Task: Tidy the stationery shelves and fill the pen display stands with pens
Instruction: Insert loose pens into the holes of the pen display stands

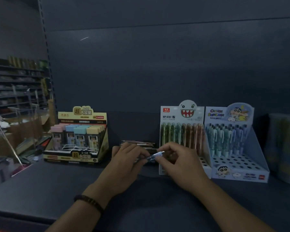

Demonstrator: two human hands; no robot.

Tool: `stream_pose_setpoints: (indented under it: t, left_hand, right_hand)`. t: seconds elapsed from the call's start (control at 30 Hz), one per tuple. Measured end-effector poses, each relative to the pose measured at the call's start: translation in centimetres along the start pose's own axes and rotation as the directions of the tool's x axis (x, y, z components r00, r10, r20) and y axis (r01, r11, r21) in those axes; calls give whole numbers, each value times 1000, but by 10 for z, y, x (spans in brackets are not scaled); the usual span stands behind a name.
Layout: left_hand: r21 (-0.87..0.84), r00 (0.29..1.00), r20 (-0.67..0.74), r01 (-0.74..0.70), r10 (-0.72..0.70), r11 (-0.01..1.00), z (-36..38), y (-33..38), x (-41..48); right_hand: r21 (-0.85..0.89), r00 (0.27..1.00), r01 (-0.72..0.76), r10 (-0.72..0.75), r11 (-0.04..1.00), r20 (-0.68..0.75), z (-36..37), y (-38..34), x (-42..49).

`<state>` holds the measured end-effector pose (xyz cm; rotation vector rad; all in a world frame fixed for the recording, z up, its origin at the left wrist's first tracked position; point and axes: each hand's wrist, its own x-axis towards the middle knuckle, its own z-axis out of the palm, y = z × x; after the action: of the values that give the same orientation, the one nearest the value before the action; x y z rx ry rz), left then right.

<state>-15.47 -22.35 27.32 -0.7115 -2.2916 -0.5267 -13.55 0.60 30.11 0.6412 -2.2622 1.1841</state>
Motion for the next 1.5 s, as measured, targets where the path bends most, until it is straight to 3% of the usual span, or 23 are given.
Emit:
stream_pose_setpoints:
  t: [0.3, 0.5, 0.7, 1.13, 1.23, 1.33, 1.5]
  left_hand:
    - [11, 998, 51, 25, -26, 1000, -1, -5, -2]
    - [-42, 995, 56, 84, -82, 996, 1, 0, 1]
    - [-107, 984, -48, 166, -172, 980, 8, 42, 26]
    - [-333, 999, -34, 29, -43, 942, 79, 168, 111]
    - [-238, 998, -64, -44, 29, 970, 95, 188, 116]
    - [-114, 999, 28, -42, 45, 993, 114, 194, 109]
    - [41, 966, 211, -159, 147, 986, 123, 193, 97]
  right_hand:
    - [362, 975, -122, 180, 924, -131, -5, -4, 7]
    - [341, 976, -72, 137, 937, -171, -12, -2, 10]
    - [365, 969, -7, 96, 931, -227, -50, -5, 16]
    - [329, 922, 25, 105, 944, -372, -188, 51, 21]
    - [292, 910, 19, 104, 956, -401, -205, 68, 27]
    - [211, 886, 19, 81, 977, -456, -214, 89, 34]
    - [-186, 832, 95, -180, 978, -524, -207, 111, 12]
